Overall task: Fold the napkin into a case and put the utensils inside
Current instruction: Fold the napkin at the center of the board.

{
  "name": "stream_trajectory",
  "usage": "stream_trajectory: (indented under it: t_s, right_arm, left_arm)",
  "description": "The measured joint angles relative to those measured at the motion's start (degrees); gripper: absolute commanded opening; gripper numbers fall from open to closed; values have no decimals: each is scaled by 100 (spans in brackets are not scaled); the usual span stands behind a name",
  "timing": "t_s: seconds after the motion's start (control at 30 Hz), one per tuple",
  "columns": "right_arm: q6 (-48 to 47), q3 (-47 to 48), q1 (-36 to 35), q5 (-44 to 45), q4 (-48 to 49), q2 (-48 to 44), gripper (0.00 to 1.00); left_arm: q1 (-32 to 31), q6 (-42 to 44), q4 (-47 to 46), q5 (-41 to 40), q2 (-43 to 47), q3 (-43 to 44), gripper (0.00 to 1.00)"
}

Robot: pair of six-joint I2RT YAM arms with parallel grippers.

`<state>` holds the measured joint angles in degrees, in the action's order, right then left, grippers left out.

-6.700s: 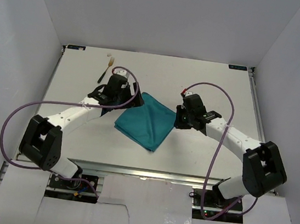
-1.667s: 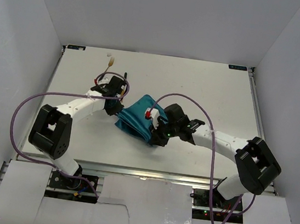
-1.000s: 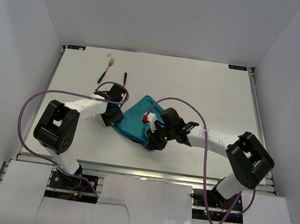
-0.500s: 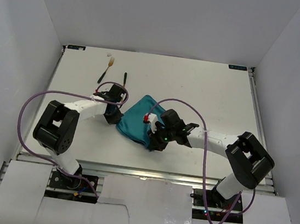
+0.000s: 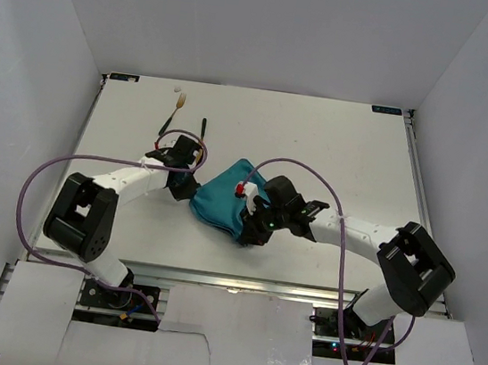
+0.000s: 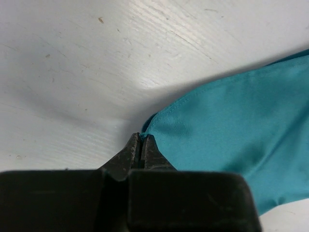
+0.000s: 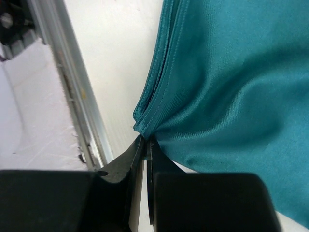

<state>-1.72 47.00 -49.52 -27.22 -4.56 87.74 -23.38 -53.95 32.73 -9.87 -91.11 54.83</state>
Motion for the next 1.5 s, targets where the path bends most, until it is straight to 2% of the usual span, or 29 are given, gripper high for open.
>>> stream_trajectory:
  t_s: [0.27, 0.47, 0.93, 1.13, 1.17, 1.2, 1.23, 1.33, 1.37, 1.4, 1.5]
  right_arm:
    - [321, 0, 17, -597, 72, -37, 8]
    - [474, -52, 319, -1137, 293, -37, 8]
    - [1252, -396, 1266, -2404, 1563, 332, 8]
    - [1703, -490, 1617, -2564, 1989, 614, 8]
    - [1744, -490, 1624, -2570, 1993, 640, 8]
    - [1773, -492, 1624, -2568, 1991, 654, 8]
    - [1781, -492, 1622, -2568, 1985, 658, 8]
    - [1775, -492, 1624, -2564, 1893, 658, 8]
    - [1775, -492, 1624, -2562, 1851, 658, 8]
    - [1779, -496, 1622, -2564, 1838, 658, 8]
    - [1808, -562, 1617, -2564, 1847, 658, 8]
  left_arm:
    - [0, 42, 188, -118, 326, 70, 0]
    - [0, 31, 341, -310, 291, 452, 0]
    - [-48, 11, 487, -369, -575, 1602, 0]
    - [-59, 105, 481, -337, -1095, 2037, 0]
    - [-59, 131, 481, -299, -1172, 2072, 4]
    - [-59, 157, 483, -271, -1233, 2083, 12]
    - [-59, 190, 507, -256, -1268, 2083, 39]
    - [-48, 234, 608, -267, -1239, 1987, 70]
    - [-39, 223, 638, -278, -1200, 1930, 92]
    - [-35, 212, 671, -282, -1145, 1849, 97]
    - [-35, 98, 841, -280, -933, 1580, 98]
